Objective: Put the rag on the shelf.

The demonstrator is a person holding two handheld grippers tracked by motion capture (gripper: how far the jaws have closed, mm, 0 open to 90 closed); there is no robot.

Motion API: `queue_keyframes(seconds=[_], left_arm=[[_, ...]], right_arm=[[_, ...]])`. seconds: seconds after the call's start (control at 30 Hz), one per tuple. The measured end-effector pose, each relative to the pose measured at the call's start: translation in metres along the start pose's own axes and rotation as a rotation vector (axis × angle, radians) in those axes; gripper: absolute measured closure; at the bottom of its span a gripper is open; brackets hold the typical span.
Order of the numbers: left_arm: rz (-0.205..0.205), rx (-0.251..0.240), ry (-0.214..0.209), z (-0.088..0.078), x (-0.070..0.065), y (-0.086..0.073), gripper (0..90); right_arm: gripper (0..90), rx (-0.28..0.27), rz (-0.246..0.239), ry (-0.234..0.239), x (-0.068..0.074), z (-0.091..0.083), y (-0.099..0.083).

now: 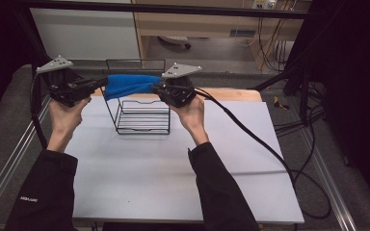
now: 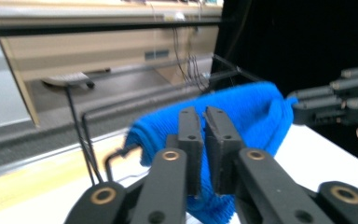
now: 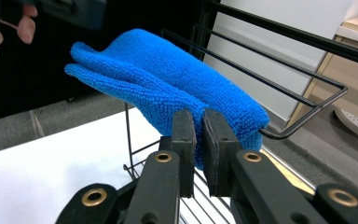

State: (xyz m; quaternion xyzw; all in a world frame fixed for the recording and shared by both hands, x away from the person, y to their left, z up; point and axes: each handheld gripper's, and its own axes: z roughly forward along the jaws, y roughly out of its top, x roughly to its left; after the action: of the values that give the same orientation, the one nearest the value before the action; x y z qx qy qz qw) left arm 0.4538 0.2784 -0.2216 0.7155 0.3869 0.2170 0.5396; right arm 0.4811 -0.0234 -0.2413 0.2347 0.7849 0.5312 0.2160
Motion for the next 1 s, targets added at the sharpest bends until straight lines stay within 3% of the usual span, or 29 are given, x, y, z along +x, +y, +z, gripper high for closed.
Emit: queue_keyframes(seconds=[0.13,0.3,0.67,0.83,0.9,1.0], left_arm=[[0.019,0.051,-0.029,0.006,-0.003,-0.010,87.6],[0.047,0.103,-0.018,0.012,-0.004,-0.018,87.7],[0.040,0.129,0.009,0.025,-0.001,-0.028,88.0],[0.037,0.135,0.019,0.030,-0.001,-0.032,89.1],[0.040,0.140,0.027,0.032,-0.001,-0.033,89.2],[0.035,0.133,0.021,0.033,-0.001,-0.036,89.3]], right_arm=[[83.4,0.003,-0.016,-0.004,0.000,0.000,-0.001],[80.5,0.009,-0.027,-0.003,0.001,0.001,-0.001],[65.2,0.018,-0.020,-0.002,0.002,0.000,-0.002],[55.8,-0.034,0.002,0.017,0.004,-0.007,0.002],[57.2,-0.045,0.012,0.029,0.005,-0.008,0.002],[72.4,-0.005,0.025,0.042,0.004,-0.005,0.000]])
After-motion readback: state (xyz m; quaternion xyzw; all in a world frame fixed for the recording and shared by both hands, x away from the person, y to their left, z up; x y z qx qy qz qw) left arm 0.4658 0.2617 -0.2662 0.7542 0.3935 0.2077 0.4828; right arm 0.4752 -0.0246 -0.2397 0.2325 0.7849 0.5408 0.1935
